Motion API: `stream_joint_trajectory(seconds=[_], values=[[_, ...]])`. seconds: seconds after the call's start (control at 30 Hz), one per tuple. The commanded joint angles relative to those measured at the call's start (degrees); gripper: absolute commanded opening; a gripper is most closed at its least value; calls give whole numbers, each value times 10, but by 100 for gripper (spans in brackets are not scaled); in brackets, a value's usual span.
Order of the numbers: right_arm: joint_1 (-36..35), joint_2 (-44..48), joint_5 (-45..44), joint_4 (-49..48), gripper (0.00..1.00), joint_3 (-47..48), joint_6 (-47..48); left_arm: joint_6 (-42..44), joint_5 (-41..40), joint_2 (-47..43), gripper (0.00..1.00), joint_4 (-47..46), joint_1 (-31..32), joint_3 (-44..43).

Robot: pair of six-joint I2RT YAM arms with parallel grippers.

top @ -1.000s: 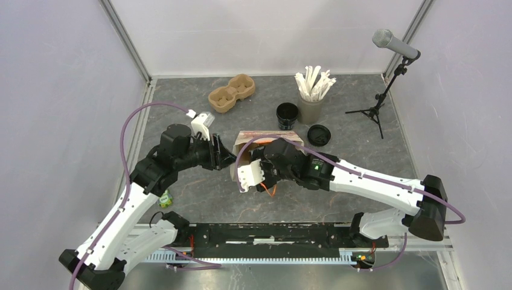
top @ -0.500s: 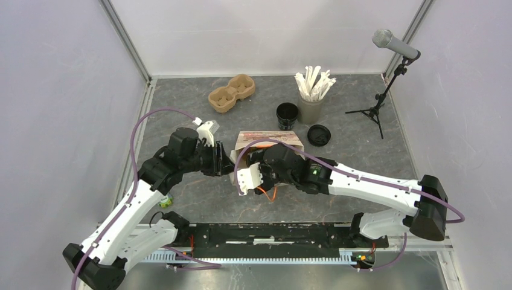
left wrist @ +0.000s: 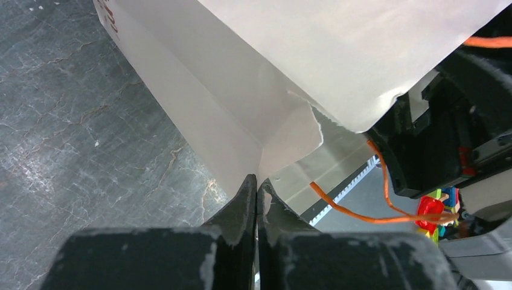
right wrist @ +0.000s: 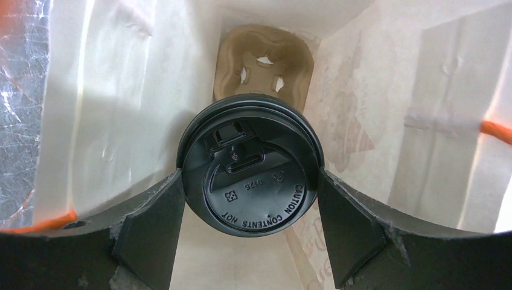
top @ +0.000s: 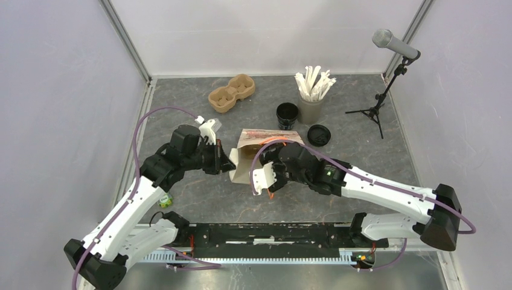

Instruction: Pack the takeout coffee

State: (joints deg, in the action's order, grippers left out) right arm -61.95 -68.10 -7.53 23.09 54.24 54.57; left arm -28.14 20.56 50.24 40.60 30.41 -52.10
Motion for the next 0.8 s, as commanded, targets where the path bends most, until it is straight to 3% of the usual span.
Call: stream_joint_trajectory(seconds=[0.0,0.27,0.47,0.77], values=[[2,-26,6,12,62,31,40,19,21,8,2,-16,1,-36],[-2,-86,-17,57,61,105,45,15,33,20,4,-22,1,-46],[5,-82,-65,77,62,86,67,18,32,19,2,-26,1,-41],[40,-62,-37,21,61,56,-9,11,46,11,2,-40,1,-31]])
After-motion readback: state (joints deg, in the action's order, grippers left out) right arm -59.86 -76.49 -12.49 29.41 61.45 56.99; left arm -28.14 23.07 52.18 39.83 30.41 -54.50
